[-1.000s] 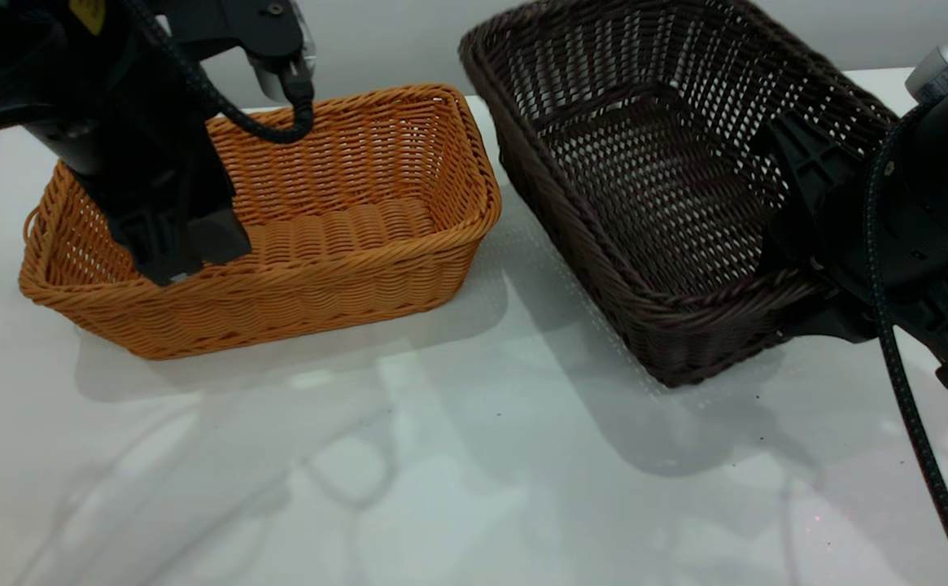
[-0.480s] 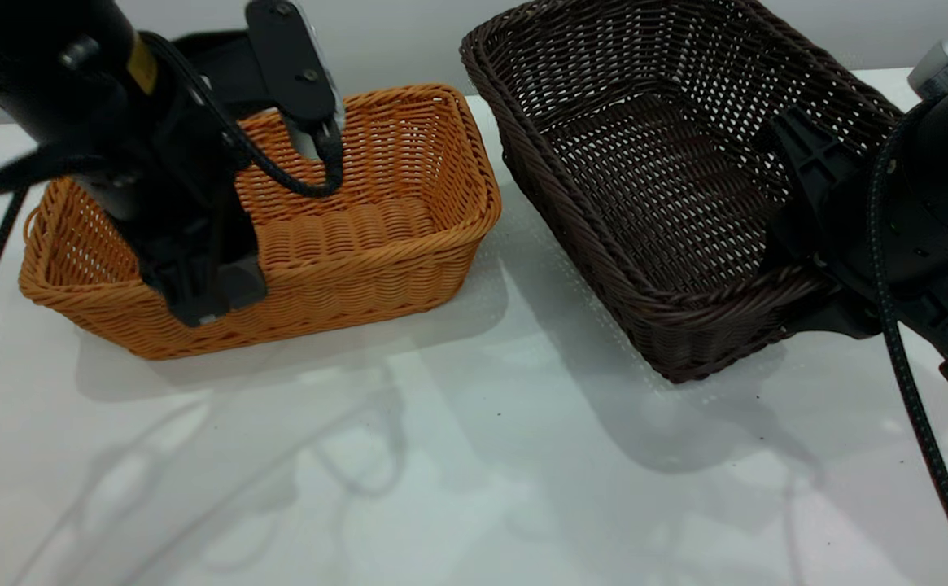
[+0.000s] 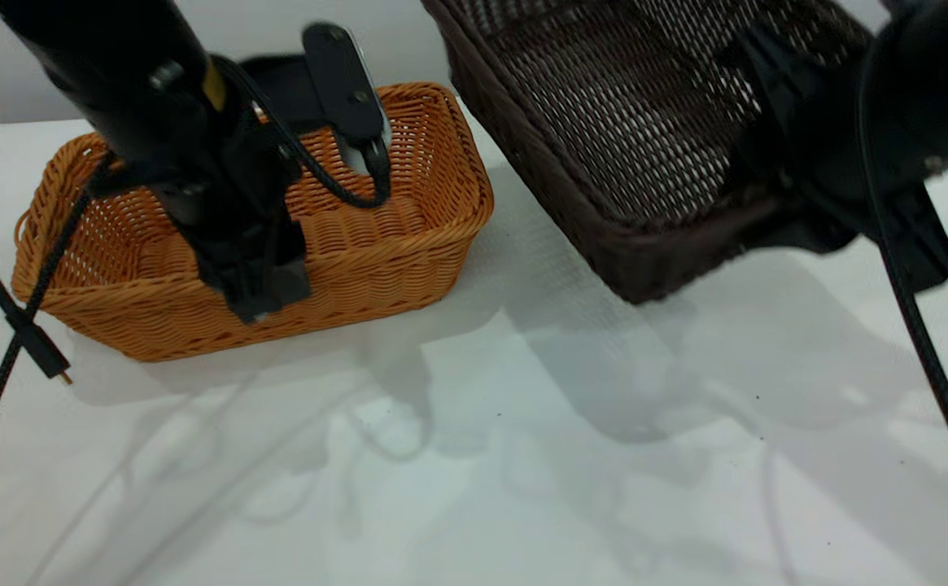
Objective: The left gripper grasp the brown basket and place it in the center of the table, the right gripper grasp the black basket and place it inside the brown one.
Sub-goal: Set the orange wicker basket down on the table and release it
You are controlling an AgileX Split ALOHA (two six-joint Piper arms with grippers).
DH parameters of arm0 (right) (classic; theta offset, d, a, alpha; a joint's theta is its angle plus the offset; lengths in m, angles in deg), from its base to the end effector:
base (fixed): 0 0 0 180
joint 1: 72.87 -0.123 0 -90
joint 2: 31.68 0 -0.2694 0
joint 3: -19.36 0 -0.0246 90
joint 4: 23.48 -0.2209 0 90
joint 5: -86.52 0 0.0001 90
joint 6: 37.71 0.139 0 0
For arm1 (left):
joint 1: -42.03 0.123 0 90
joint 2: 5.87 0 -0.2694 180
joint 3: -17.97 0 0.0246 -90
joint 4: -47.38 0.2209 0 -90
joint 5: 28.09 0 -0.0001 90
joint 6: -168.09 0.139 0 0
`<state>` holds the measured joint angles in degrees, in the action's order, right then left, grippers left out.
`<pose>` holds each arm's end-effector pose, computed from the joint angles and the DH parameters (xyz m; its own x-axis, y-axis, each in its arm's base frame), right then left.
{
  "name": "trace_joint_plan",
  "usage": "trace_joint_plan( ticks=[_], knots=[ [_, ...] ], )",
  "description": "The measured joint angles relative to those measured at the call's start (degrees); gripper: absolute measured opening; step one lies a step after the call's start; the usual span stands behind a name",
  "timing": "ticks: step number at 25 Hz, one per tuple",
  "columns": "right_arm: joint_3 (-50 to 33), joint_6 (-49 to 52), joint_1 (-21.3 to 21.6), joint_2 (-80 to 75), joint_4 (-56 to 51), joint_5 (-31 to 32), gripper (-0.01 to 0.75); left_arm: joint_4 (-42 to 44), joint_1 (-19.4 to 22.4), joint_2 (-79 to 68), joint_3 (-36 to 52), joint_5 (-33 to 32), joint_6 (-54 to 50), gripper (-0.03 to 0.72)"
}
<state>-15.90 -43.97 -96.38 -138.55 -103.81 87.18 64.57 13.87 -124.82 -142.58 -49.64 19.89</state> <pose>0.2912 0.1285 0.1116 -0.5887 0.7925 -0.1594 0.5859 0.5542 0.5913 0.3111 -0.1494 0.0808 -0.2301 0.9592 -0.1645 0.9024 0.2736 0.3329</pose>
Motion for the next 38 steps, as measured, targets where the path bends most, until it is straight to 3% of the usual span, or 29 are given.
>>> trace_joint_plan(
  ticks=[6, 11, 18, 32, 38],
  knots=[
    [1.2, -1.8, 3.5, 1.9, 0.1, 1.4, 0.231, 0.4, 0.0, -3.0, -0.3, 1.1, 0.0, 0.295],
    [2.8, -8.7, 8.0, 2.9, 0.5, 6.1, 0.231, 0.7, 0.0, -3.8, -0.3, 3.0, 0.6, 0.099],
    [3.6, -12.4, 13.0, 2.9, 2.1, 13.3, 0.230, -0.5, -2.1, -3.7, -0.3, 0.7, -0.2, 0.095],
    [7.6, -12.5, 14.3, 2.9, 4.8, 17.0, 0.230, -7.0, -16.9, -2.0, -0.3, -1.1, 6.7, 0.095],
    [7.6, -12.7, 14.3, 2.9, 5.0, 17.2, 0.230, -10.6, -19.9, -2.0, -0.3, -0.2, 6.7, 0.095]
  ],
)
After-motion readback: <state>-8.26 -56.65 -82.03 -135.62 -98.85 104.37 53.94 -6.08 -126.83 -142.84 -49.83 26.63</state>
